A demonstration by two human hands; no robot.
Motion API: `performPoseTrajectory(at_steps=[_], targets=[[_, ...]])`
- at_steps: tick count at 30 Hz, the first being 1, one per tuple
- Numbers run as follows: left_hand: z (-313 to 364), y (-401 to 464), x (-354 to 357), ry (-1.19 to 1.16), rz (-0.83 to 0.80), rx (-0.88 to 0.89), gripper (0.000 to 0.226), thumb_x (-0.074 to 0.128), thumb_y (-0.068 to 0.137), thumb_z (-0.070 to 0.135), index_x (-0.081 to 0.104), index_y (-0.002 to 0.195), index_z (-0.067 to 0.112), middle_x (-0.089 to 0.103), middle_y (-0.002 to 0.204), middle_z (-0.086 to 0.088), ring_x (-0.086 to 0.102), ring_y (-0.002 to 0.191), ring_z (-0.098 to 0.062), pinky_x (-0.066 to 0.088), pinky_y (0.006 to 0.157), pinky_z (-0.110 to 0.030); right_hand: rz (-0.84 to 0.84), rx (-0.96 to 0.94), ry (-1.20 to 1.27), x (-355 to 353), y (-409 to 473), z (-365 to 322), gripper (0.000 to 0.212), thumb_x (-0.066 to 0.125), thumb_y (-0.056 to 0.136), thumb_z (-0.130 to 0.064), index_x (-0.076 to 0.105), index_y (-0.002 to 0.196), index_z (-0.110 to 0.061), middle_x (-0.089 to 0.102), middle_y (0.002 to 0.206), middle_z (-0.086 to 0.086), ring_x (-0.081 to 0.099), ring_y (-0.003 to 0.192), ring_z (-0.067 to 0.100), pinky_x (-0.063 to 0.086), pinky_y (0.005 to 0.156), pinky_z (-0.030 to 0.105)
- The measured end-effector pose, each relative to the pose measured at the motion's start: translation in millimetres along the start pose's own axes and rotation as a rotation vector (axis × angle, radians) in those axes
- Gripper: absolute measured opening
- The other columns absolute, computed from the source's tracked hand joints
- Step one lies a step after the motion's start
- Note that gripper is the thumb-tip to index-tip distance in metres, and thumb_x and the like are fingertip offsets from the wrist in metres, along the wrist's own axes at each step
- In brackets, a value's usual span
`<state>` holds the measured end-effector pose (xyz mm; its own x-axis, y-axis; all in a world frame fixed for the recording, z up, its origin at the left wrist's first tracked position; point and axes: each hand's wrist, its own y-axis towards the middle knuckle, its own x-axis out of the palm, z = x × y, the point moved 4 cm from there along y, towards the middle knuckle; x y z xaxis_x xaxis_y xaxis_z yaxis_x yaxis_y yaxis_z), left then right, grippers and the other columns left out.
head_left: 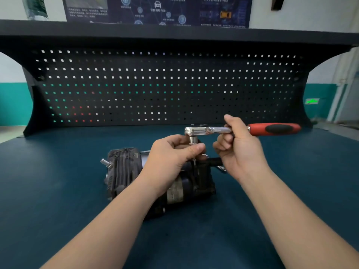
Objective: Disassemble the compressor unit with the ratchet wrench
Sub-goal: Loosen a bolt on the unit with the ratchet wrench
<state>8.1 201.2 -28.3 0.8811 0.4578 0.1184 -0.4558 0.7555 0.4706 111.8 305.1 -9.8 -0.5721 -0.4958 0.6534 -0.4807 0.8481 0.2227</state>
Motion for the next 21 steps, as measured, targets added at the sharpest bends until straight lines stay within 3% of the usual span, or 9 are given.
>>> performPoseTrajectory(at_steps=[6,9,12,14,18,21], targets=[[-0.2,-1.2,0.4,-0.079,-0.096,-0.049,0.022,0.070,0.077,0.024,0.069,0.093,0.009,0.073,0.090,-0.010,0.071,0.080,-0.022,0.053,0.070,-0.024,-0.016,0.083,-0.063,-1.4,2.9,-1.7,0.042,0.067,0.086,-0.021,0.050,0.048,-0.022,0.034,0.039,-0.006,0.026,0.033,0.007,0.025,0.038,0.017],[0.8,-1.6,1.6,-0.115,-0.168,-0.077,0.024,0.064,0.082,0.023,0.066,0.101,0.008,0.073,0.096,-0.011,0.070,0.083,-0.024,0.053,0.073,-0.026,0.003,0.138,-0.062,-4.1,4.1,0.0,0.036,0.066,0.087,-0.021,0.046,0.057,-0.020,0.034,0.039,-0.007,0.025,0.033,0.007,0.024,0.039,0.018],[1.3,-2.3,2.0,-0.101,-0.127,-0.065,0.025,0.062,0.078,0.022,0.065,0.095,0.005,0.073,0.086,-0.008,0.070,0.075,-0.021,0.054,0.070,-0.026,0.003,0.074,-0.042,-2.2,2.0,-1.5,0.034,0.064,0.088,-0.018,0.044,0.061,-0.020,0.036,0.040,-0.007,0.028,0.034,0.006,0.024,0.044,0.020],[-0.2,-2.4,1.1,-0.077,-0.082,-0.052,0.019,0.063,0.080,0.019,0.067,0.092,0.006,0.073,0.082,-0.007,0.070,0.073,-0.020,0.054,0.066,-0.025,-0.003,-0.132,-0.118,2.0,-5.2,-12.1,0.037,0.064,0.088,-0.016,0.042,0.058,-0.023,0.038,0.041,-0.007,0.031,0.036,0.007,0.024,0.046,0.021],[-1.4,-2.6,-1.6,-0.024,-0.041,-0.032,0.012,0.068,0.082,0.016,0.070,0.091,0.008,0.073,0.086,-0.007,0.071,0.079,-0.023,0.056,0.070,-0.031,-0.148,-0.795,-0.705,24.9,-46.5,-35.3,0.042,0.067,0.083,-0.032,0.041,0.052,-0.019,0.046,0.045,0.005,0.039,0.040,0.006,0.034,0.045,0.017],[3.6,-5.0,-1.1,0.040,-0.050,0.022,0.014,0.070,0.077,0.026,0.074,0.086,0.017,0.074,0.086,-0.004,0.071,0.083,-0.017,0.054,0.070,-0.028,-0.361,-1.027,-0.873,38.4,-72.8,-30.7,0.044,0.069,0.081,-0.032,0.051,0.055,-0.002,0.044,0.049,0.007,0.037,0.044,0.015,0.028,0.043,0.015]])
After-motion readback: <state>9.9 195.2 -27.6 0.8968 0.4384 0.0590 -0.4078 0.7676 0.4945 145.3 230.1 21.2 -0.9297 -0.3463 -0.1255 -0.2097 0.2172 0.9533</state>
